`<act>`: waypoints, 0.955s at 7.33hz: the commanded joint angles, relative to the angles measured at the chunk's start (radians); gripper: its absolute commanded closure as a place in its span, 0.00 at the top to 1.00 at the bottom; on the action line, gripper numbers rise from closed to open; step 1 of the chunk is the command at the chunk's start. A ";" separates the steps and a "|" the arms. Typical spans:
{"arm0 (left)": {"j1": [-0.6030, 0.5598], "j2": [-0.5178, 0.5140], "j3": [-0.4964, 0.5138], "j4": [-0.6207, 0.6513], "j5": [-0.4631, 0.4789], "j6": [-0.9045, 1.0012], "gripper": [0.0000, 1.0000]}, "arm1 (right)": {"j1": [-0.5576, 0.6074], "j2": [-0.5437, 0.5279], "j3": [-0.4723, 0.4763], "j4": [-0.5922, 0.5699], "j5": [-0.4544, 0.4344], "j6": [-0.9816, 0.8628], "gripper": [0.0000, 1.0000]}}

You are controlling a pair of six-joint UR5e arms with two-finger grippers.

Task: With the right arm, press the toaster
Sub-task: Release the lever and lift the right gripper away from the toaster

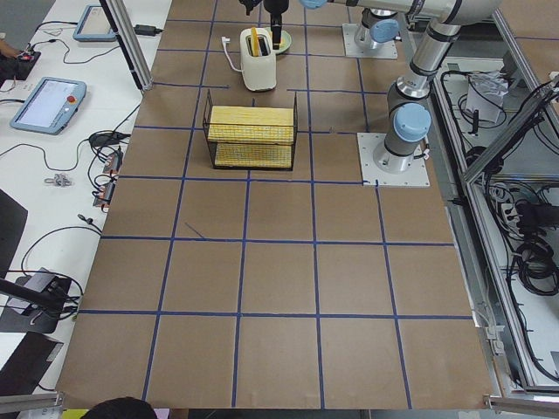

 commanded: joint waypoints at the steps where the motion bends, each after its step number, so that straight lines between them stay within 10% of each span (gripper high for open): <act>1: 0.000 0.000 -0.001 0.000 0.000 0.000 1.00 | 0.012 -0.044 -0.037 0.136 -0.098 0.321 0.12; 6: 0.000 0.000 -0.001 0.000 0.000 0.000 1.00 | 0.013 -0.012 -0.311 0.407 0.049 1.006 0.17; 7: 0.000 0.000 0.001 0.000 0.000 0.000 1.00 | 0.016 -0.020 -0.319 0.470 0.030 1.028 0.53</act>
